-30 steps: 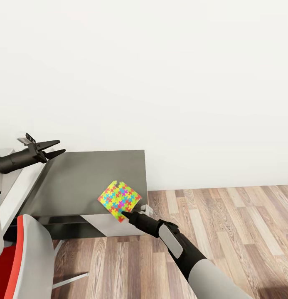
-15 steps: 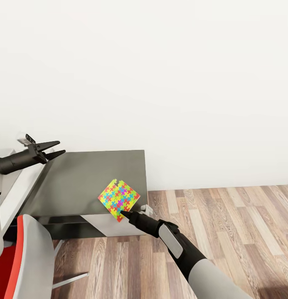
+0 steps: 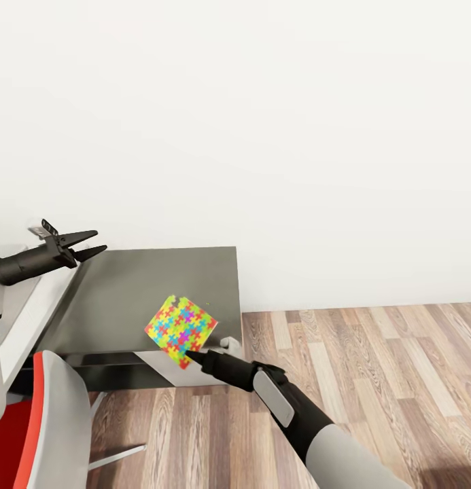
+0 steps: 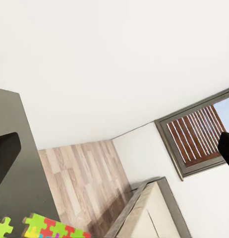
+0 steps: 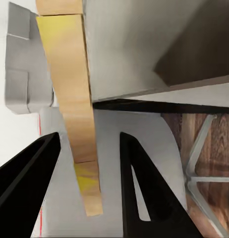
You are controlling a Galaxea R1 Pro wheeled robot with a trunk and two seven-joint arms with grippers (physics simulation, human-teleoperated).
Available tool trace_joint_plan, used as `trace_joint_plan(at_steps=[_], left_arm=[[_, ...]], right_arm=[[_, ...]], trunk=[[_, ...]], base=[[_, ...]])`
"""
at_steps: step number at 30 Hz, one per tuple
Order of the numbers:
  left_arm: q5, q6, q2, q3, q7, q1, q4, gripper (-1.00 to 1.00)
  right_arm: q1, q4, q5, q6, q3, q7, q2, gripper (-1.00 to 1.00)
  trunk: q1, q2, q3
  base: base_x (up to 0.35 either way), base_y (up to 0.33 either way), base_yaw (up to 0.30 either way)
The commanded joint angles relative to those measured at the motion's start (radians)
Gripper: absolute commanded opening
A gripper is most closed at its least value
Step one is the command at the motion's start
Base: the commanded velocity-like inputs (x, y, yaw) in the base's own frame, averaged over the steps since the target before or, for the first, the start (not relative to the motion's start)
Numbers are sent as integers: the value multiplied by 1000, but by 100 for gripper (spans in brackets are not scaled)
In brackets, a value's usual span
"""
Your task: Put all the toys in the child's room - the three board games (two on the bed and one on the table), the two jigsaw puzzles on the table, and the tennis ball on the table - inside the toy box on the table in the child's room.
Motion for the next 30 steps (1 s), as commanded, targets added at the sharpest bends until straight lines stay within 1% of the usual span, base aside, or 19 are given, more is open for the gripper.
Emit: trace_joint_plan(at_steps=[1, 5, 14, 15, 19, 21, 25, 30], left_arm=[[-4, 11, 0, 1, -5, -1, 0, 100], [-4, 11, 0, 1, -5, -1, 0, 100], [-11, 11, 2, 5, -5, 3, 1, 100], [-12, 11, 5, 6, -5, 11, 2, 100], [-12, 11, 32, 8, -5, 36, 3, 100], [-12, 11, 38, 8, -5, 40, 3, 100], [-14, 11, 42, 9, -5, 44, 3, 100], [-17, 11, 45, 9, -5, 45, 3, 100]], right_arm=[[-1, -10, -8, 5, 10, 4, 0, -100], [-1, -40, -8, 5, 22, 11, 0, -100], [-1, -50, -9, 5, 21, 17, 0, -100], [-1, -50, -9, 5, 20, 18, 0, -100], [-1, -50, -10, 5, 18, 18, 0, -100], [-1, -50, -10, 1, 18, 18, 0, -100], [-1, -49, -10, -35, 21, 19, 0, -100], [-1, -50, -10, -48, 23, 20, 0, -100]], trunk=[[-4, 6, 2], [-19, 34, 15], [-54, 97, 49], [-57, 104, 54], [-73, 132, 73], [-80, 146, 82], [-96, 174, 101], [-115, 209, 124]], base=[[0, 0, 0], [0, 0, 0], [0, 0, -31], [0, 0, -78], [0, 0, -83], [0, 0, -86], [0, 0, -88], [0, 0, -90]])
